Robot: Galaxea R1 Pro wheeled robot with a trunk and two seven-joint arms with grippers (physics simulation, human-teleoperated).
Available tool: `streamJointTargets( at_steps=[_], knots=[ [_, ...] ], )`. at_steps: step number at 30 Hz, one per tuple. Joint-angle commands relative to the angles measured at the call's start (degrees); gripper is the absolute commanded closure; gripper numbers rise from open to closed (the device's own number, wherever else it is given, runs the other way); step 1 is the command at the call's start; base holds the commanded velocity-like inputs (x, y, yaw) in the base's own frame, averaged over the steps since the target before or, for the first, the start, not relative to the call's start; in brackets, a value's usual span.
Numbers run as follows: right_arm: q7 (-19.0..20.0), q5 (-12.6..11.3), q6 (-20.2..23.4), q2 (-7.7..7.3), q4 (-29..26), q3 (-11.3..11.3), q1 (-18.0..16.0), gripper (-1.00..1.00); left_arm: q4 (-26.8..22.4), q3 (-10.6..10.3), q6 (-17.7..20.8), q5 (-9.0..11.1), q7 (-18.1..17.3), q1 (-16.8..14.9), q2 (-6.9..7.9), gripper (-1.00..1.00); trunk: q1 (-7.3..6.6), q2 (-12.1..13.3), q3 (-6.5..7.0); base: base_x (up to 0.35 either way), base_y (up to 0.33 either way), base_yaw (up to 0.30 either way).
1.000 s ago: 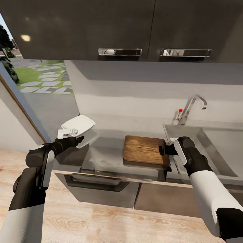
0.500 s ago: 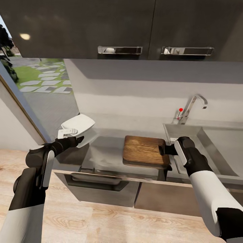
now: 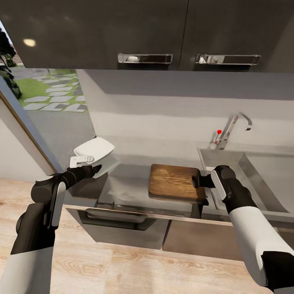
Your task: In the kitchen, take the Vidalia onion out of the sink, dice it on the chopping board with the paring knife, put the diced onion into the bowl on the countertop, then place both the paring knife and the chopping board into the sink.
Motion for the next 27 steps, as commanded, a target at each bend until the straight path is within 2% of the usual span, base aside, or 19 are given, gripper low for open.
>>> streamJointTargets(
  at_steps=[1,27],
  knots=[
    [-0.53,-0.70,0.20,-0.01,-0.04,0.00,-0.05,1.00,-0.03,0.07,0.32,0.03,-0.20,-0.07,0.00,-1.00,0.03,-0.11,-0.11,0.000,0.000,0.000],
    [-0.53,-0.70,0.20,0.02,-0.04,0.00,-0.05,1.00,-0.05,0.08,0.32,0.03,-0.20,-0.04,0.00,-1.00,0.03,-0.11,-0.80,0.000,0.000,0.000]
  ],
)
